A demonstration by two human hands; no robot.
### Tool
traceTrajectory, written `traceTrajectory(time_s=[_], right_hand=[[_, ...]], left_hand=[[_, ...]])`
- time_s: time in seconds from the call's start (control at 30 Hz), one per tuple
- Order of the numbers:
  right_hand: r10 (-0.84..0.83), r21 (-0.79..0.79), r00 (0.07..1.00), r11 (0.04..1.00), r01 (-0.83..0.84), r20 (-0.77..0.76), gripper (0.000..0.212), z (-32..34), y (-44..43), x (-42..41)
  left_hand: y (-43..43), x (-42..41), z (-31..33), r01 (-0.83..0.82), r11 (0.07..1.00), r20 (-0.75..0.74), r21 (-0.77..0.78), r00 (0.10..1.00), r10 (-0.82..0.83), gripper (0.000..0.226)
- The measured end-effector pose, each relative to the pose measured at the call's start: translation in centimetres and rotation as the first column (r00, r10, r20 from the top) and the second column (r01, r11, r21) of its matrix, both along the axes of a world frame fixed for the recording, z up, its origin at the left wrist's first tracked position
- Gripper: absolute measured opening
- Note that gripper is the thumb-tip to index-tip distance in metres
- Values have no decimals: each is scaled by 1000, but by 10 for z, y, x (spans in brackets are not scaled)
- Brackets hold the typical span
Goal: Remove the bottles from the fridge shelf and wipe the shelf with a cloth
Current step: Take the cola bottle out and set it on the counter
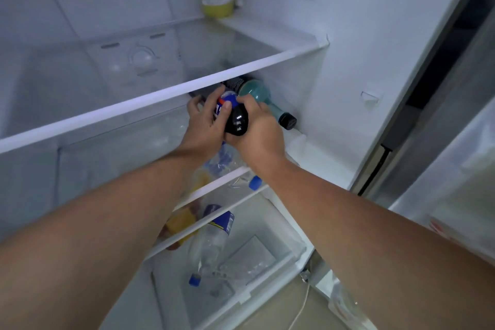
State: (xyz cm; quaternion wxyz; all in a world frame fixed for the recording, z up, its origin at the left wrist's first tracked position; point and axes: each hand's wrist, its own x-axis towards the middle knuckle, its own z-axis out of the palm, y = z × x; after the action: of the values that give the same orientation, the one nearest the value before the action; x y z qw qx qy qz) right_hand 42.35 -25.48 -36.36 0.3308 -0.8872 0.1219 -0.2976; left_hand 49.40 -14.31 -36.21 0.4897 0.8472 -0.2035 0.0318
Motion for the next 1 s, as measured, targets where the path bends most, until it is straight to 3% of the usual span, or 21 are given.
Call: traceTrajectory(time_s=[0.07, 0.2, 0.37, 0.53, 0.67, 0.8, 0.87, 0.97, 1.0], right_hand=[[9, 8, 1000, 1000, -9, 4, 66, 1, 1, -11], [38, 63, 999, 997, -38, 9, 67, 2, 2, -44], [115, 163, 993, 980, -110, -19, 72, 7, 2, -91], [151, 264, 988, 955, -135, -42, 71, 17, 1, -141], [193, 311, 980, 936, -167, -54, 74, 46, 3, -197], [207, 416, 977, 893, -170, -45, 72, 105, 14, -272], [275, 473, 960, 852, -222, -45, 69, 133, 15, -299], [532, 652, 846, 652, -387, -29, 37, 177, 25, -331], [566, 736, 822, 528, -423, 66, 34, 199, 37, -339]], left_hand=[[-1, -5, 2, -16, 999, 16, -48, 1000, 17, 50], [-3, -15, 11, -62, 996, 25, -69, 998, 64, 25], [3, -14, 33, -119, 990, -189, -81, 977, 102, 46], [17, -29, 40, -158, 986, -247, -61, 959, 138, 35], [31, -85, 53, -258, 964, -322, -66, 920, 225, 22], [57, -176, 86, -368, 915, -395, -163, 874, 281, 26], [75, -221, 110, -410, 893, -411, -186, 858, 308, 16], [112, -292, 143, -476, 862, -469, -174, 810, 352, 29], [121, -317, 163, -490, 852, -502, -184, 792, 347, 38]])
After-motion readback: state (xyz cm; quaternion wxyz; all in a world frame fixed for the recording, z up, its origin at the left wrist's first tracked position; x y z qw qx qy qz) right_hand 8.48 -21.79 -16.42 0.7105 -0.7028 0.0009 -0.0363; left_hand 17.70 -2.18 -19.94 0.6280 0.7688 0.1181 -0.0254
